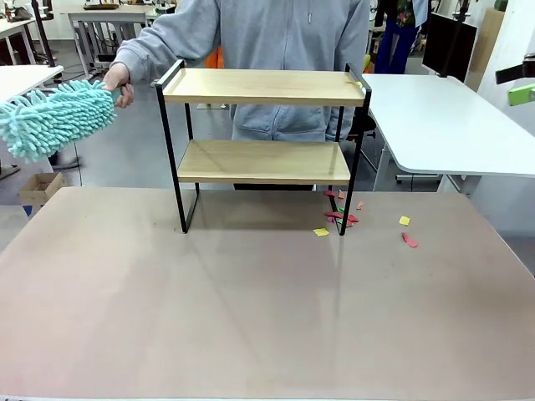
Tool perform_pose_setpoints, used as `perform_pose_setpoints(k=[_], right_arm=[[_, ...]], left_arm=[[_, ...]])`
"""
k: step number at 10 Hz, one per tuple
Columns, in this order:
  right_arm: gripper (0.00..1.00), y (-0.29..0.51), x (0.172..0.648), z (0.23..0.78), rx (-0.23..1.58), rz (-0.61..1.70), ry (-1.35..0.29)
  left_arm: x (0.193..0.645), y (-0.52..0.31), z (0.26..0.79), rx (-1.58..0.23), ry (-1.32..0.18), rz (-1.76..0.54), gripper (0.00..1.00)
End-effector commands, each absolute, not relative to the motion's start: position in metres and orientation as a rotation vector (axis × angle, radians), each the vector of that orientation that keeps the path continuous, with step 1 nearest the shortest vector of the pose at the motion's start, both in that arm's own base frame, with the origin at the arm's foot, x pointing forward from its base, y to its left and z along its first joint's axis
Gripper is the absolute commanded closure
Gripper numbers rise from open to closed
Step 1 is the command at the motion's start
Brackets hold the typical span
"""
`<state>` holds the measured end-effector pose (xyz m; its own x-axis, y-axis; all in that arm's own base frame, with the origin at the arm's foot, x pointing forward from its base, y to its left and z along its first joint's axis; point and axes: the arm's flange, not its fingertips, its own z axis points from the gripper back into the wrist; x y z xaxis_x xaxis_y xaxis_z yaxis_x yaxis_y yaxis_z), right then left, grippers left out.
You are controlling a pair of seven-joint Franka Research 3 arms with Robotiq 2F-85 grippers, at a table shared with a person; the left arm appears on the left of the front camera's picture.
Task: Clean the shelf.
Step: Hand the Duster back to the human.
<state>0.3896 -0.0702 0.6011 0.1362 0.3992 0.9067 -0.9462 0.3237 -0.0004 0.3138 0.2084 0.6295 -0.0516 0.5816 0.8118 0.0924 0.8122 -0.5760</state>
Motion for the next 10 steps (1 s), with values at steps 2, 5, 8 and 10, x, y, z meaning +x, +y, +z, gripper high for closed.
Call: perform_pose_setpoints(k=[2,5,8,10], right_arm=[[0.00,-0.0707,0.3901,0.6036,0.705,1.109,-1.004],[0.00,-0.0707,0.3901,0.6036,0.705,1.109,-1.004],[0.00,-0.0707,0.3901,0.6036,0.705,1.109,-1.004],[0.00,-0.0707,0.3901,0.6036,0.705,1.109,-1.004]], left_arm=[[0.3128,0.2034,0.6290,-0.540,-1.592,0.433,0.00],[0.3128,0.2034,0.6290,-0.540,-1.592,0.433,0.00],[0.3128,0.2034,0.6290,-0.540,-1.592,0.433,0.00],[0.3128,0.2034,0.6290,-0.540,-1.592,0.433,0.00]])
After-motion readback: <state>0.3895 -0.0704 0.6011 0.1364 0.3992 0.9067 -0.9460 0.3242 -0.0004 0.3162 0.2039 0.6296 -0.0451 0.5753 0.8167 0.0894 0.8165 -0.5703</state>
